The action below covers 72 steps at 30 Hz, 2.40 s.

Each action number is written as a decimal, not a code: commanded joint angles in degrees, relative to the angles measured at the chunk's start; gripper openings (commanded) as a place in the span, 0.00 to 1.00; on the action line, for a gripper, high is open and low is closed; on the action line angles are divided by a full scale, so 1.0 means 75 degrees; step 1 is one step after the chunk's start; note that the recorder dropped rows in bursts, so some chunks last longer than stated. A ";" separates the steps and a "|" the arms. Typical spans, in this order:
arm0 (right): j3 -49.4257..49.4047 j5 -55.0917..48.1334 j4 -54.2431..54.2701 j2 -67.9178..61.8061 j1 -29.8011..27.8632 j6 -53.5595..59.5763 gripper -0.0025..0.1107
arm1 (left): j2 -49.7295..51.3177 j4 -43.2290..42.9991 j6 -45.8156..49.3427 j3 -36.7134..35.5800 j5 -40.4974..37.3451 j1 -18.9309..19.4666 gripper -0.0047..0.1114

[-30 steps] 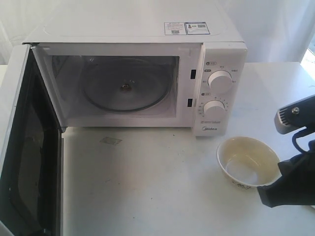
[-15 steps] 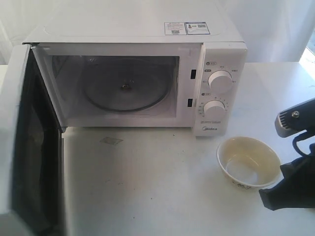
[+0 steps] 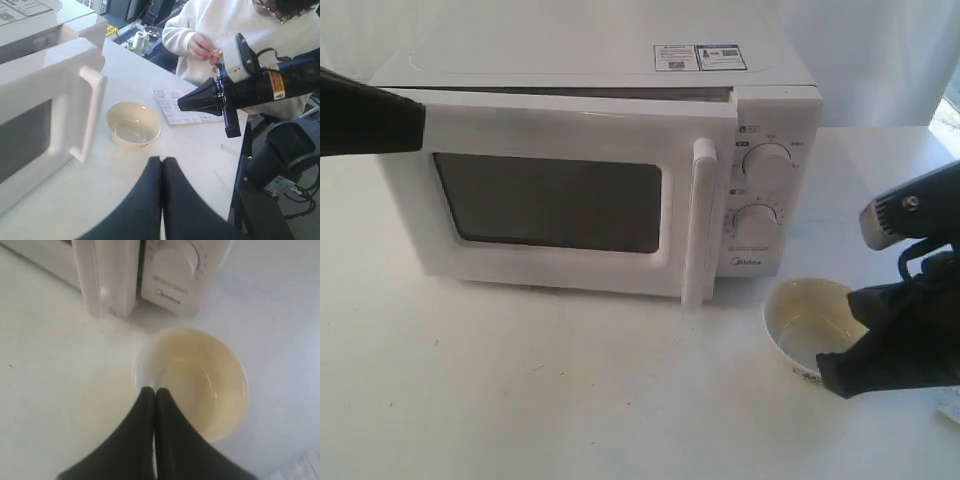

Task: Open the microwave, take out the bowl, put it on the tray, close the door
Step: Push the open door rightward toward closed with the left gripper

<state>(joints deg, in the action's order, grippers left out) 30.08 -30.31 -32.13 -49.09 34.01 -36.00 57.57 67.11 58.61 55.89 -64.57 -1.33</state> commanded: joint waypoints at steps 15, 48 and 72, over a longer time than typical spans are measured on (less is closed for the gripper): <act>0.1136 -0.3097 -0.1036 -0.1127 0.0029 -0.0365 0.02 | -0.0853 -0.7470 -0.7969 0.0009 -0.0588 -0.0013 0.04; 0.1158 0.0323 -0.0323 -0.0405 0.0029 0.0322 0.02 | 0.1822 0.0882 -0.0002 0.1982 0.1064 -0.1742 0.04; 0.1784 0.2508 -0.0449 -0.1067 0.0029 0.0776 0.02 | 0.2950 -0.3481 -0.4207 0.1315 0.2929 -0.1742 0.04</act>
<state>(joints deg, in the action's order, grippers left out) 42.83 -15.81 -35.61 -56.28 34.28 -30.78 79.63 39.04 26.50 65.86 -42.49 -14.03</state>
